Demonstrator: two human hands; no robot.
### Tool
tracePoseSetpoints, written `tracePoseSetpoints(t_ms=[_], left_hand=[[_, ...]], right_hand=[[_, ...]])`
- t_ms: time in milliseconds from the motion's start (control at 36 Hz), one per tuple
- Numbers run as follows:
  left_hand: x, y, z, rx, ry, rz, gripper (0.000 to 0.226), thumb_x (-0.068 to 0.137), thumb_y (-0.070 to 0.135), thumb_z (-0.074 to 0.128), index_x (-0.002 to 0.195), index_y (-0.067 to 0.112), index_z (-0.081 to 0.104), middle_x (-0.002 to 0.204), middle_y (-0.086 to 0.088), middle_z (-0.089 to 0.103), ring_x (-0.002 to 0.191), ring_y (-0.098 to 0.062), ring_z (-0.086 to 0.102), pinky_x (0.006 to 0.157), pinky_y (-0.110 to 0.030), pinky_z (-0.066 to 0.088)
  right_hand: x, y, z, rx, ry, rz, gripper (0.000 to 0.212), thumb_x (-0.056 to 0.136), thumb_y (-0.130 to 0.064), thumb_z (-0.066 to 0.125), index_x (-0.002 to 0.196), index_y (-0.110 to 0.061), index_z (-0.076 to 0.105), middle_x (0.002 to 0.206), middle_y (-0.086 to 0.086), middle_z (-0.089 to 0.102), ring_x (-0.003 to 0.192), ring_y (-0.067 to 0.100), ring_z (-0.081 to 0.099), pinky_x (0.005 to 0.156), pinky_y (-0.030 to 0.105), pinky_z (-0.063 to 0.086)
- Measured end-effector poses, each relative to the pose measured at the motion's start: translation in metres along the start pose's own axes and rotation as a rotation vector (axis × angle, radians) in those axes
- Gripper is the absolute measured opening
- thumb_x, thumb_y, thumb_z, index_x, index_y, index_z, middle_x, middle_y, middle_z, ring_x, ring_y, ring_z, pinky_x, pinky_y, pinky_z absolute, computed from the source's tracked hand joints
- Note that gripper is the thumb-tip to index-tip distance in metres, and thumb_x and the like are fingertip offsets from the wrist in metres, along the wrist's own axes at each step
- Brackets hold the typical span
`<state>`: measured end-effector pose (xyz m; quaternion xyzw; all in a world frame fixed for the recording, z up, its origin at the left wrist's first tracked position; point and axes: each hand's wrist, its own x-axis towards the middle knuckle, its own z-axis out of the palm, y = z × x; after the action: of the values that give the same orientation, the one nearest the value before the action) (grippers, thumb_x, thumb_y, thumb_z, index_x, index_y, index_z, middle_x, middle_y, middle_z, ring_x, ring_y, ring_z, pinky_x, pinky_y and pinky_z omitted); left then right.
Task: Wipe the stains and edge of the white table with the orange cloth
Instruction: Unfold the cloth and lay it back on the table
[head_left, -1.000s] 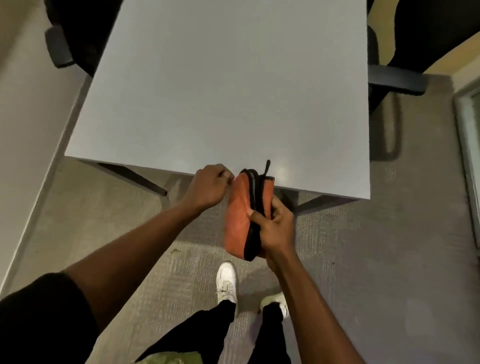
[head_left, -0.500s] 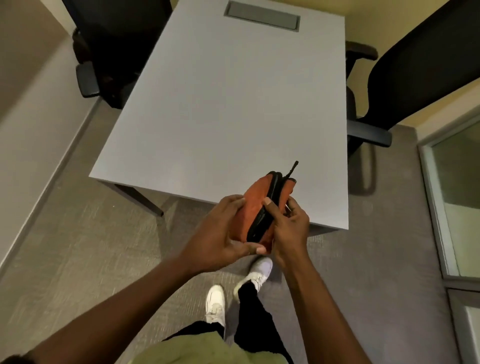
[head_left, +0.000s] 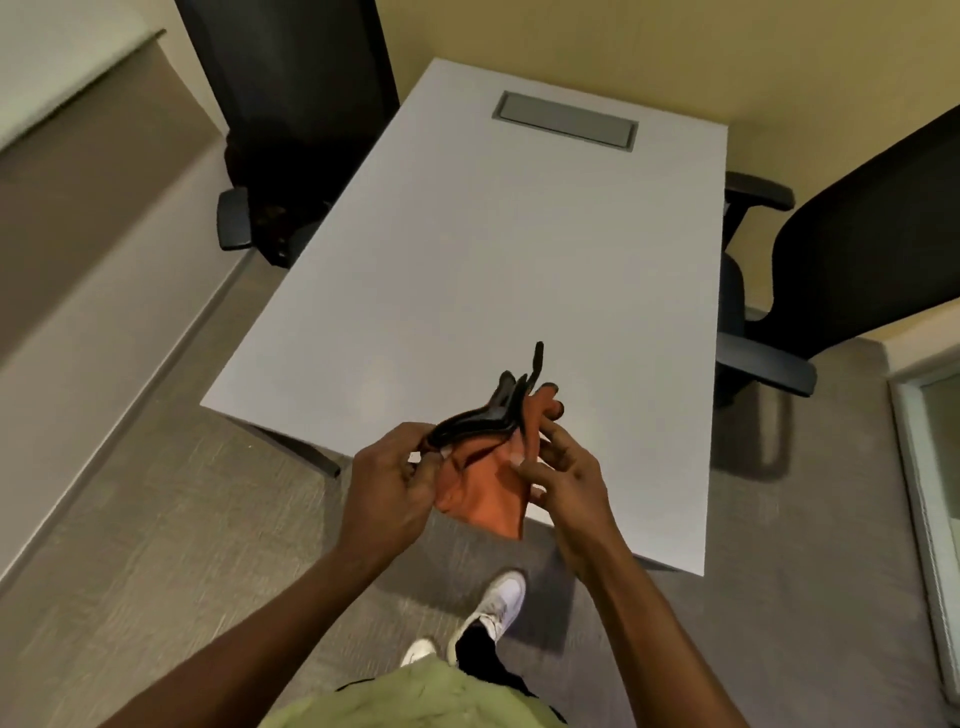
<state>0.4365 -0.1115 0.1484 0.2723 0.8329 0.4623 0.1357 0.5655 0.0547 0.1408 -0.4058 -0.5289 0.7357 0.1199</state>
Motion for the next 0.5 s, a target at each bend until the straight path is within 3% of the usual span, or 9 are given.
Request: tracePoseSetpoints(t_ms=[56, 167, 250, 306, 361, 417, 500], left_hand=[[0.014, 0.005, 0.005, -0.017, 0.043, -0.092, 0.019, 0.105, 0.006, 0.072, 0.116, 0.016, 0.084, 0.102, 0.008, 0.083, 0.100, 0.007, 0.074, 0.075, -0.013, 0.055], [0.039, 0.014, 0.014, -0.060, 0.092, -0.226, 0.013, 0.109, 0.023, 0.072, 0.113, 0.020, 0.084, 0.096, 0.014, 0.081, 0.094, 0.009, 0.074, 0.080, -0.019, 0.058], [0.053, 0.017, 0.017, -0.082, 0.121, -0.304, 0.021, 0.110, 0.036, 0.070, 0.119, 0.022, 0.083, 0.099, 0.011, 0.082, 0.098, -0.006, 0.078, 0.094, -0.039, 0.065], [0.060, 0.019, 0.015, -0.093, 0.136, -0.334, 0.026, 0.111, 0.038, 0.068, 0.121, 0.020, 0.082, 0.101, 0.005, 0.083, 0.100, -0.017, 0.080, 0.098, -0.047, 0.066], [0.068, 0.019, 0.012, -0.119, 0.154, -0.374, 0.025, 0.111, 0.037, 0.069, 0.114, 0.017, 0.082, 0.098, 0.001, 0.084, 0.098, -0.023, 0.081, 0.097, -0.053, 0.067], [0.076, 0.016, 0.007, -0.140, 0.174, -0.427, 0.026, 0.110, 0.037, 0.070, 0.107, 0.014, 0.083, 0.094, -0.003, 0.084, 0.095, -0.027, 0.082, 0.096, -0.058, 0.067], [0.090, 0.010, 0.000, -0.220, 0.211, -0.499, 0.019, 0.107, 0.035, 0.074, 0.091, 0.027, 0.080, 0.094, -0.003, 0.085, 0.096, -0.026, 0.083, 0.097, -0.055, 0.067]], right_hand=[[0.008, -0.005, -0.004, -0.088, -0.041, 0.002, 0.069, 0.094, 0.002, 0.072, 0.140, -0.049, 0.061, 0.131, -0.011, 0.074, 0.119, 0.018, 0.073, 0.081, 0.033, 0.066], [0.023, -0.015, -0.012, -0.239, -0.132, -0.011, 0.081, 0.092, 0.001, 0.072, 0.131, -0.066, 0.049, 0.136, -0.013, 0.067, 0.122, 0.018, 0.069, 0.096, 0.046, 0.065], [0.035, -0.028, -0.017, -0.333, -0.194, 0.029, 0.087, 0.094, -0.002, 0.074, 0.151, -0.057, 0.037, 0.129, -0.008, 0.063, 0.114, 0.018, 0.069, 0.085, 0.036, 0.068], [0.045, -0.033, -0.019, -0.368, -0.184, 0.047, 0.090, 0.092, -0.003, 0.077, 0.162, -0.044, 0.038, 0.133, 0.000, 0.065, 0.112, 0.023, 0.072, 0.086, 0.039, 0.068], [0.055, -0.036, -0.020, -0.369, -0.146, 0.048, 0.085, 0.092, -0.007, 0.079, 0.162, -0.038, 0.043, 0.130, 0.004, 0.070, 0.109, 0.025, 0.075, 0.089, 0.044, 0.068], [0.066, -0.039, -0.018, -0.341, -0.107, 0.057, 0.078, 0.092, -0.011, 0.081, 0.158, -0.038, 0.049, 0.122, 0.006, 0.075, 0.104, 0.024, 0.078, 0.086, 0.041, 0.068], [0.083, -0.042, -0.012, -0.281, -0.054, 0.062, 0.071, 0.092, -0.015, 0.084, 0.151, -0.042, 0.054, 0.112, 0.012, 0.078, 0.098, 0.025, 0.080, 0.086, 0.040, 0.068]])
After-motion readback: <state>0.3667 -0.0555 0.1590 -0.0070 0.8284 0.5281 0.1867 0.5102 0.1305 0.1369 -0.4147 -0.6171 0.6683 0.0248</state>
